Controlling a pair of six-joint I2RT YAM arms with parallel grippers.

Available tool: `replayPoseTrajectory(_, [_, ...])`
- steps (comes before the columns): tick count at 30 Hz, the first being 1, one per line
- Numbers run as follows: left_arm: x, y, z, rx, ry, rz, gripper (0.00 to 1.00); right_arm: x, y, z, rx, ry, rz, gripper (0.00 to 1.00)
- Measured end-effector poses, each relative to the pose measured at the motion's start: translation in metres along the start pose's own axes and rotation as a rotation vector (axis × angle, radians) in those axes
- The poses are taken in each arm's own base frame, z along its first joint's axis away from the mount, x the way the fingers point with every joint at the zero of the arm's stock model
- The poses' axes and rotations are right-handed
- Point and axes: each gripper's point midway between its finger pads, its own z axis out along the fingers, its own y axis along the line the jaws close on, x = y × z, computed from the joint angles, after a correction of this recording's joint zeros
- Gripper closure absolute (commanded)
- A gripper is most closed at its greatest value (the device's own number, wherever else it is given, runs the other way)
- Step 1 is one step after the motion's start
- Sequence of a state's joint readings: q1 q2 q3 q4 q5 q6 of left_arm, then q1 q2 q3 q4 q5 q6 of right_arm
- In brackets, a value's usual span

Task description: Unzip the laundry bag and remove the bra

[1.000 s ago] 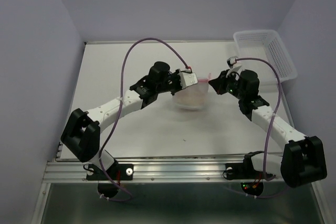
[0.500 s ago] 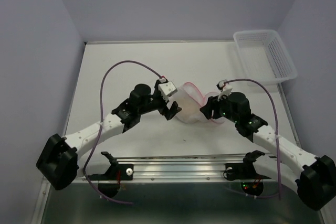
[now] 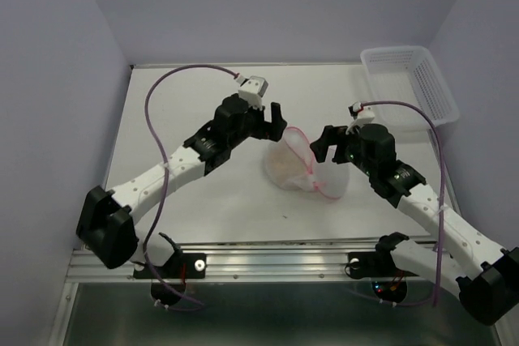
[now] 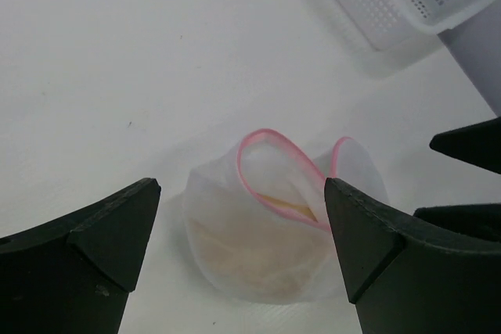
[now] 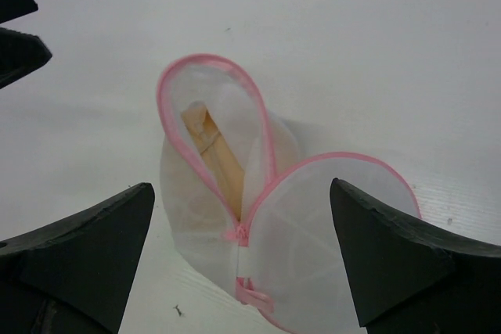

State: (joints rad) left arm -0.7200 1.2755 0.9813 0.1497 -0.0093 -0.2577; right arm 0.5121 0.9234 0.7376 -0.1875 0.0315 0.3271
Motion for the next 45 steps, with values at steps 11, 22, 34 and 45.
replayPoseTrajectory(11, [0.074, 0.02, 0.077, -0.126, 0.385, 0.035, 0.51, 0.022, -0.026, 0.025, 0.176, 0.088, 0.102, 0.0])
replayPoseTrajectory(22, [0.104, 0.009, 0.069, -0.115, 0.495, 0.077, 1.0, 0.031, -0.008, 0.043, 0.1, 0.147, 0.167, 0.0])
replayPoseTrajectory(34, [0.098, -0.002, 0.063, -0.076, 0.485, 0.056, 1.0, 0.036, 0.04, 0.057, -0.143, 0.207, 0.271, 0.03])
replayPoseTrajectory(45, [0.067, -0.019, 0.045, -0.009, 0.398, 0.027, 1.0, 0.055, 0.045, 0.076, -0.154, 0.271, 0.359, 0.3])
